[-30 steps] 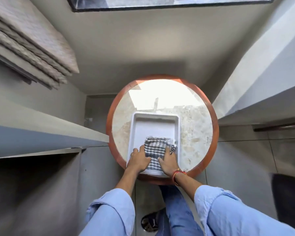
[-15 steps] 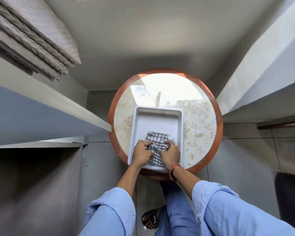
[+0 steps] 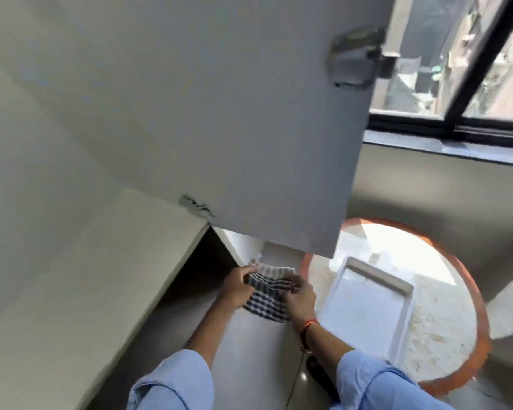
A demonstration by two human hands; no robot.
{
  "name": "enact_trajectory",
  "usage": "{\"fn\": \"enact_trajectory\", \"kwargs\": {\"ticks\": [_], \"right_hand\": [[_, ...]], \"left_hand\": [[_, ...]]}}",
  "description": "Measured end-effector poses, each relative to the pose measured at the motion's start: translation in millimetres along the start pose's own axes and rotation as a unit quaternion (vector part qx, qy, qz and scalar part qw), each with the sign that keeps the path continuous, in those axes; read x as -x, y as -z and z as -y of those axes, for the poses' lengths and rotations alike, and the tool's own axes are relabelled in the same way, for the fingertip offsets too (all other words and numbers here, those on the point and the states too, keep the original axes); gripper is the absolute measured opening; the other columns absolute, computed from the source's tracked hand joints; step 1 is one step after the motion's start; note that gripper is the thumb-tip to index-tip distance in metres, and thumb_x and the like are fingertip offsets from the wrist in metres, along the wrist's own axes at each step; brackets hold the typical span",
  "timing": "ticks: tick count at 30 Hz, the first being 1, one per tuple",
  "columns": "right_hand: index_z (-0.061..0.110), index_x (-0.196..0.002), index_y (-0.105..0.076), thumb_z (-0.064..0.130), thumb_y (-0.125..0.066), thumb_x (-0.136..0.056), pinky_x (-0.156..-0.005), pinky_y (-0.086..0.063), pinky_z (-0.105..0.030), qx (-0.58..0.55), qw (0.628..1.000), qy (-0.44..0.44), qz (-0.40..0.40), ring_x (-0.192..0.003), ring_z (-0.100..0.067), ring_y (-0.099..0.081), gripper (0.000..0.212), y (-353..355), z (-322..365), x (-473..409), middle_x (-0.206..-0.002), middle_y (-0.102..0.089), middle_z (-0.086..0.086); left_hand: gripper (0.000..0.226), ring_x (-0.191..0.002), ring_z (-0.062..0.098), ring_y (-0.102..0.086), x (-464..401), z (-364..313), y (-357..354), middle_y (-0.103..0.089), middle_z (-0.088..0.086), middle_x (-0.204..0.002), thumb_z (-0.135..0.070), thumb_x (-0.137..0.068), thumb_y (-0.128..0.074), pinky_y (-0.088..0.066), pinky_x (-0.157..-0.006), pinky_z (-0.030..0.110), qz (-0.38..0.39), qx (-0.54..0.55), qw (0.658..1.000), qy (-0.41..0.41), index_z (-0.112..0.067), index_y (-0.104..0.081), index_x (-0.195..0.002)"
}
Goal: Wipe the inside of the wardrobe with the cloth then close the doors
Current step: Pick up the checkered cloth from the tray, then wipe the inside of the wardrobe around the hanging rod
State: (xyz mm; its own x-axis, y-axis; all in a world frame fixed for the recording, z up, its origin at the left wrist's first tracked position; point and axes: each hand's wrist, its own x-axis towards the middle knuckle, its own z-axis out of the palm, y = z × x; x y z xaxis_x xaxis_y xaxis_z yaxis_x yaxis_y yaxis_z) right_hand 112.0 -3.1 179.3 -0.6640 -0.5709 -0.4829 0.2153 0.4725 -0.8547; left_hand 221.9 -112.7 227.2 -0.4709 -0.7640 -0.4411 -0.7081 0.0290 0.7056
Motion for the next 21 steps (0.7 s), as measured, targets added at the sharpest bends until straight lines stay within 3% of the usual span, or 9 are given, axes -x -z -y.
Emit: {"fn": "enact_trajectory", "kwargs": {"ticks": [2, 5, 7, 9, 12, 14, 16, 18, 21], "right_hand": [[0.013, -0.108, -0.075, -0.009, -0.064, -0.073, -0.096, -0.058, -0.043, 0.015, 0.995, 0.072, 0.069, -0.100, -0.027, -0.072, 0.043, -52.7, 50.9, 34.0, -0.103, -0.078, -0.010], [0.018, -0.110, -0.074, -0.007, -0.067, -0.076, -0.093, -0.058, -0.038, 0.026, 0.971, 0.169, 0.164, -0.100, -0.024, -0.070, 0.043, -120.8, 114.4, 82.9, -0.107, -0.075, -0.007], [0.017, -0.109, -0.074, -0.008, -0.070, -0.077, -0.091, -0.055, -0.023, 0.033, 0.950, 0.237, 0.203, -0.101, -0.020, -0.068, 0.041, -162.1, 155.2, 111.2, -0.107, -0.071, -0.003], [0.017, -0.109, -0.074, -0.009, -0.071, -0.078, -0.082, -0.043, 0.001, 0.045, 0.915, 0.317, 0.247, -0.100, -0.015, -0.063, 0.041, -203.4, 200.1, 151.3, -0.104, -0.065, 0.003], [0.015, -0.111, -0.073, -0.010, -0.070, -0.079, -0.079, -0.037, 0.010, 0.034, 0.854, 0.413, 0.314, -0.098, -0.010, -0.058, 0.040, -266.1, 270.9, 215.1, -0.105, -0.061, 0.005], [0.014, -0.112, -0.073, -0.010, -0.070, -0.080, -0.083, -0.038, 0.009, 0.003, 0.812, 0.469, 0.347, -0.099, -0.009, -0.059, 0.040, -297.3, 317.2, 261.6, -0.106, -0.062, 0.004], [0.014, -0.113, -0.072, -0.010, -0.071, -0.080, -0.092, -0.044, 0.000, -0.031, 0.764, 0.522, 0.379, -0.101, -0.010, -0.060, 0.041, -324.0, 371.2, 312.6, -0.107, -0.062, 0.004], [0.014, -0.114, -0.072, -0.010, -0.071, -0.080, -0.100, -0.051, -0.019, -0.060, 0.726, 0.553, 0.404, -0.103, -0.010, -0.061, 0.042, -342.5, 413.2, 344.9, -0.111, -0.064, 0.002], [0.015, -0.115, -0.071, -0.007, -0.073, -0.079, -0.101, -0.053, -0.027, -0.109, 0.646, 0.632, 0.414, -0.102, -0.009, -0.061, 0.042, -354.9, 492.3, 405.8, -0.112, -0.063, 0.000]], "left_hand": [[0.064, -0.120, 0.033, -0.062, 39.7, 11.6, 79.7, -0.065, 0.021, -0.131, 0.019, -0.072, -0.054, -0.051, -0.099, 0.036, -0.071, 0.022, 0.997, 0.005, -0.005, -0.064, -0.130], [0.065, -0.113, 0.025, -0.061, 105.2, 24.9, 177.2, -0.062, 0.017, -0.127, 0.023, -0.071, -0.055, -0.047, -0.090, 0.026, -0.191, 0.033, 0.981, -0.008, -0.004, -0.064, -0.129], [0.066, -0.117, 0.024, -0.059, 145.2, 28.2, 231.6, -0.060, 0.014, -0.126, 0.023, -0.070, -0.056, -0.047, -0.096, 0.026, -0.258, 0.036, 0.965, -0.016, -0.004, -0.064, -0.130], [0.066, -0.117, 0.023, -0.059, 193.3, 28.7, 283.5, -0.059, 0.013, -0.126, 0.022, -0.070, -0.059, -0.047, -0.100, 0.026, -0.328, 0.043, 0.944, -0.024, -0.004, -0.063, -0.131], [0.068, -0.116, 0.019, -0.058, 264.9, 25.8, 359.1, -0.057, 0.007, -0.125, 0.020, -0.073, -0.064, -0.049, -0.100, 0.024, -0.440, 0.027, 0.897, -0.036, -0.007, -0.060, -0.135], [0.068, -0.116, 0.015, -0.056, 307.9, 19.9, 402.0, -0.055, 0.004, -0.124, 0.019, -0.074, -0.066, -0.045, -0.096, 0.010, -0.502, -0.004, 0.864, -0.040, -0.008, -0.059, -0.136], [0.069, -0.113, 0.011, -0.056, 354.6, 7.0, 447.6, -0.054, 0.004, -0.126, 0.020, -0.074, -0.066, -0.041, -0.089, -0.002, -0.570, -0.022, 0.819, -0.062, -0.008, -0.058, -0.137], [0.071, -0.113, 0.007, -0.056, 384.1, -7.5, 484.0, -0.054, 0.001, -0.127, 0.021, -0.075, -0.065, -0.041, -0.086, -0.004, -0.603, -0.033, 0.793, -0.078, -0.011, -0.057, -0.138], [0.071, -0.118, 0.014, -0.056, 437.0, -47.4, 538.7, -0.053, -0.004, -0.129, 0.020, -0.075, -0.066, -0.042, -0.088, -0.001, -0.677, -0.072, 0.726, -0.096, -0.016, -0.059, -0.136]]}}
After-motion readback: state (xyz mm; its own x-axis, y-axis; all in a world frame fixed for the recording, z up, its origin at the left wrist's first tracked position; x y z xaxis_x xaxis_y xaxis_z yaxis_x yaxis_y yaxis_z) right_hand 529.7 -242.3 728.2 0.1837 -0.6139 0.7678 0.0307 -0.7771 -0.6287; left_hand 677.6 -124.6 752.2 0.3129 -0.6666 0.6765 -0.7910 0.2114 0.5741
